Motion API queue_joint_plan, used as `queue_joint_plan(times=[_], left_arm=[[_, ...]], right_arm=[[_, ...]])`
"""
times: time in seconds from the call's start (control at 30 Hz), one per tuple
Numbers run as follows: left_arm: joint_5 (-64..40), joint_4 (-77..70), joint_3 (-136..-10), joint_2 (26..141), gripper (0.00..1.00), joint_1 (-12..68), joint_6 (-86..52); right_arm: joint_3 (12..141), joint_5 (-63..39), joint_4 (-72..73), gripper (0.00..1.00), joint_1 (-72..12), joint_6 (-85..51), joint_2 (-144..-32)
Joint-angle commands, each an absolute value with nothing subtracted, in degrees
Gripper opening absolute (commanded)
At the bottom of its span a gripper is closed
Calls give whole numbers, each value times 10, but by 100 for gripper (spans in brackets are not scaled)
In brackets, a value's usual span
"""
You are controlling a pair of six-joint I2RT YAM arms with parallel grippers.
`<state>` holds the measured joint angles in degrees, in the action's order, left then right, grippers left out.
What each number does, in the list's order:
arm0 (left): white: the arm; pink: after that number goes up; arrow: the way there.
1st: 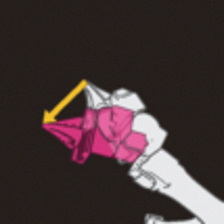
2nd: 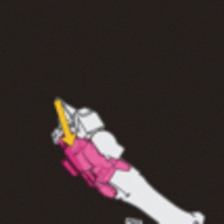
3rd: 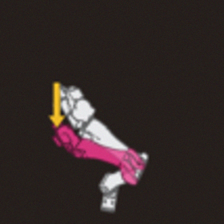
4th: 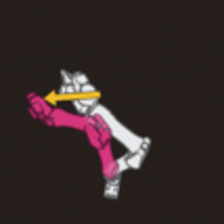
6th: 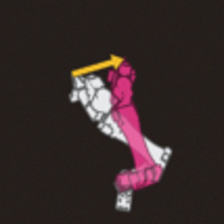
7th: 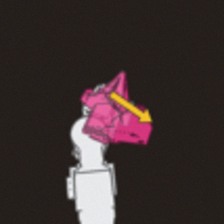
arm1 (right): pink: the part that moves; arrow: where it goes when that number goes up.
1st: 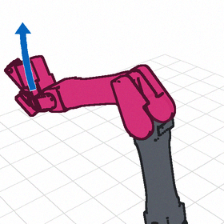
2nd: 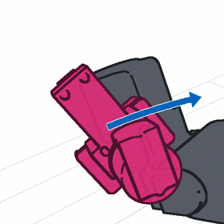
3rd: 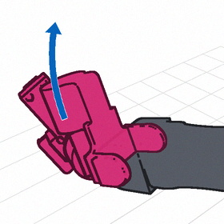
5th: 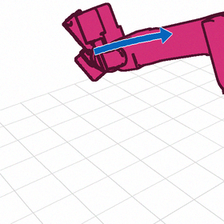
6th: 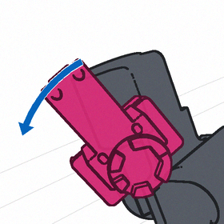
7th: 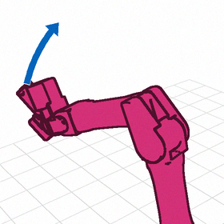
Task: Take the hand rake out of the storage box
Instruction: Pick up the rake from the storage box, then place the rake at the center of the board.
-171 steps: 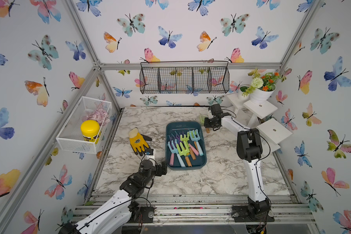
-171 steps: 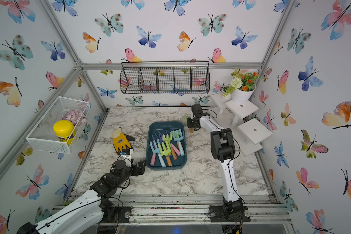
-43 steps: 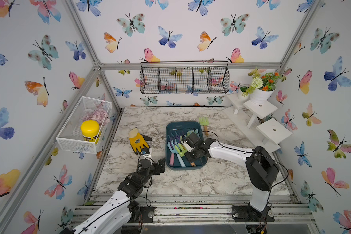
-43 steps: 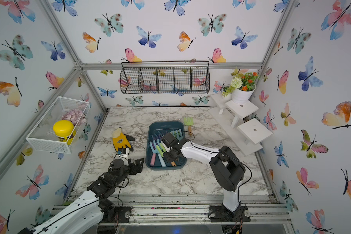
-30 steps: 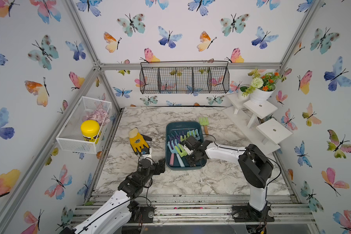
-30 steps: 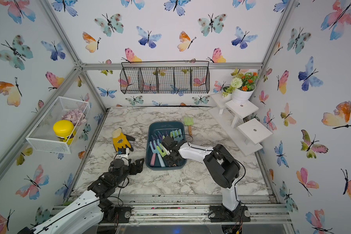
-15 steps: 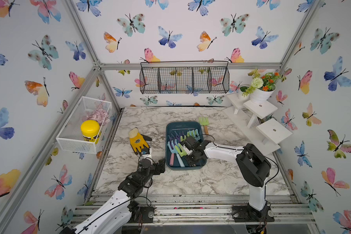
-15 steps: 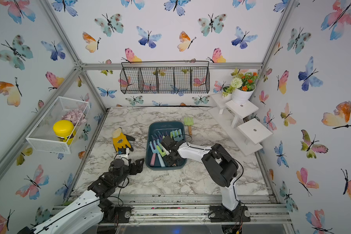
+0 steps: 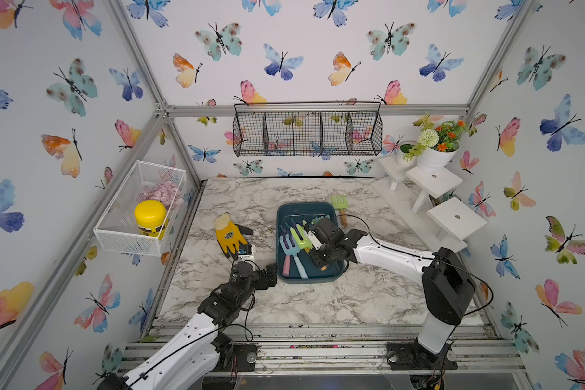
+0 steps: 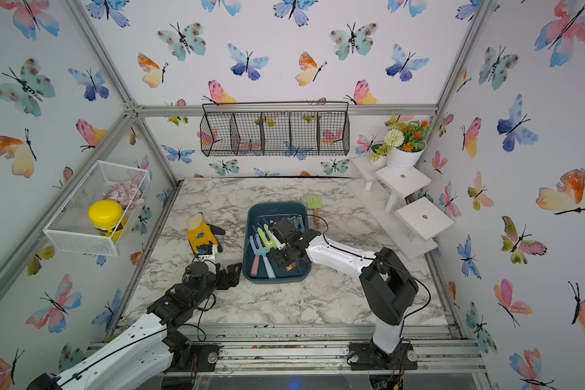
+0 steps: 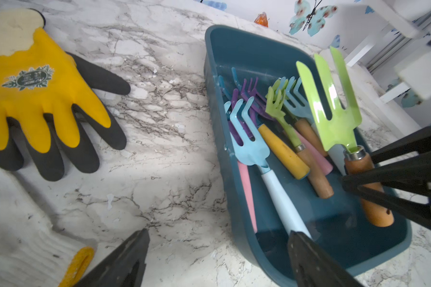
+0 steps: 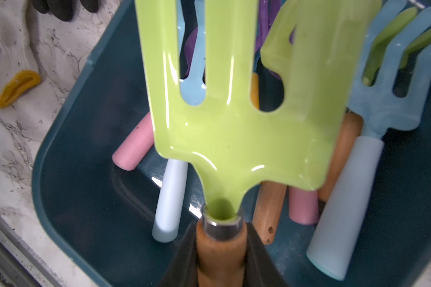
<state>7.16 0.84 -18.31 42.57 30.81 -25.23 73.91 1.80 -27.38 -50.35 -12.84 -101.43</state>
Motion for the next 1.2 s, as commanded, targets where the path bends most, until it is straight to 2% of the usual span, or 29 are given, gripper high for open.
queue_joint_plan(times=[0.0,0.17,0.3,0.53,0.83,1.17], left_arm=[[41,29,-214,429,93,305,-242],[15,51,-238,434,93,306,-240],[0,61,-248,434,93,306,-239],[-21,66,-258,440,92,306,-241],[-73,69,-283,470,88,307,-243],[-118,10,-340,568,86,315,-239]], right_arm=[[733,61,-264,9,-506,-137,-991],[731,95,-258,2,-490,-141,-965],[731,102,-253,2,-456,-142,-947],[742,77,-245,2,-345,-134,-936],[824,76,-272,2,-239,-78,-1006],[902,36,-278,2,-198,-72,-1105]])
